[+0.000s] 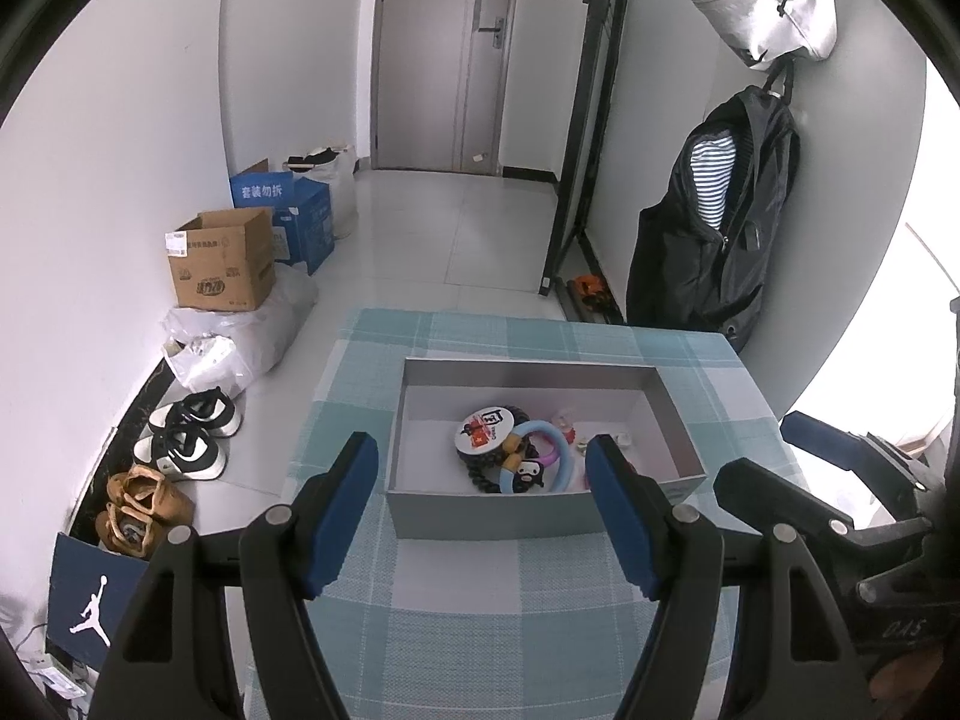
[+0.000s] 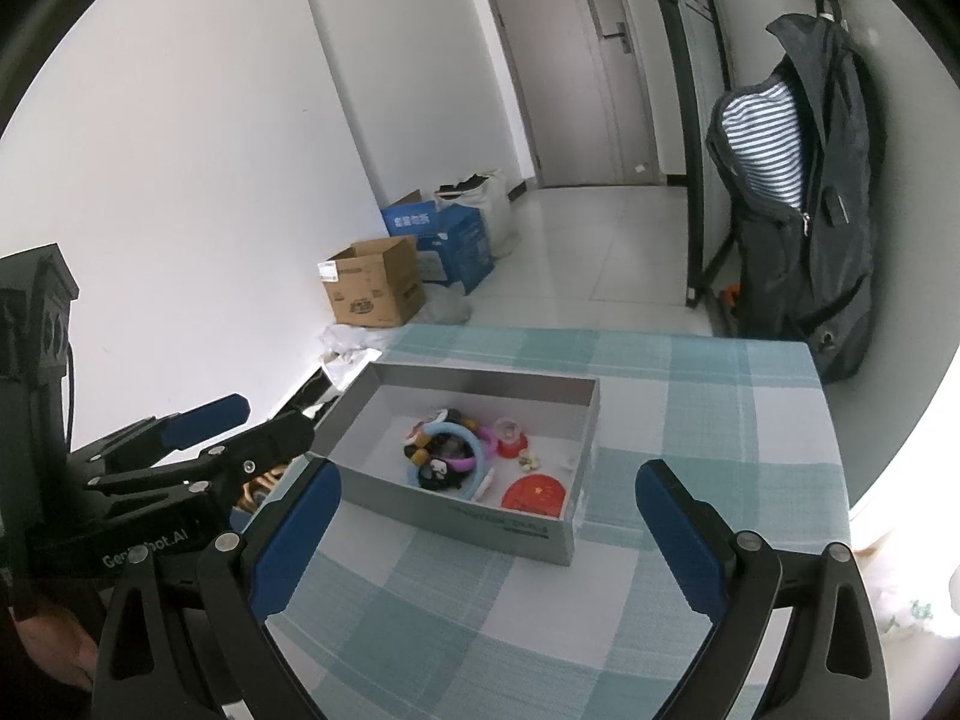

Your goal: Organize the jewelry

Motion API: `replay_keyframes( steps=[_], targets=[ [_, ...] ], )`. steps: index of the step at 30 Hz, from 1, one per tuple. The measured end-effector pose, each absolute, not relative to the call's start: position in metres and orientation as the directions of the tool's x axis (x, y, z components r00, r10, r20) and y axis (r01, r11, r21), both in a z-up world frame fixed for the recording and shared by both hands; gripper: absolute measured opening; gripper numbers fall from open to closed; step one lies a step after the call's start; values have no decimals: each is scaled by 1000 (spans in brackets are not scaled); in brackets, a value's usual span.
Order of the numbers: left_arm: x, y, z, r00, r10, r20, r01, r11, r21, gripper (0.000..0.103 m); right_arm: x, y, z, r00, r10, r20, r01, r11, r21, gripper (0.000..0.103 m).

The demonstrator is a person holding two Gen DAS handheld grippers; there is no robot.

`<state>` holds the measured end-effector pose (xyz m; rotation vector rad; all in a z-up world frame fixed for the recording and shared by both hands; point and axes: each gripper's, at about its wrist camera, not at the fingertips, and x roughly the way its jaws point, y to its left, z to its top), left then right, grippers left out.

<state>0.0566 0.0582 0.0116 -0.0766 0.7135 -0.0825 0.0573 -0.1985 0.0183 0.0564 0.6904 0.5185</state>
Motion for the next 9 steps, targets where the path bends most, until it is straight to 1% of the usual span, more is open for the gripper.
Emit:
replay_keyframes(
  steps=[9],
  targets=[
    [59,58,9,749,-91,-656,43,995,-89,67,58,-198,17,650,471,-597,-430,875,222,100]
  ],
)
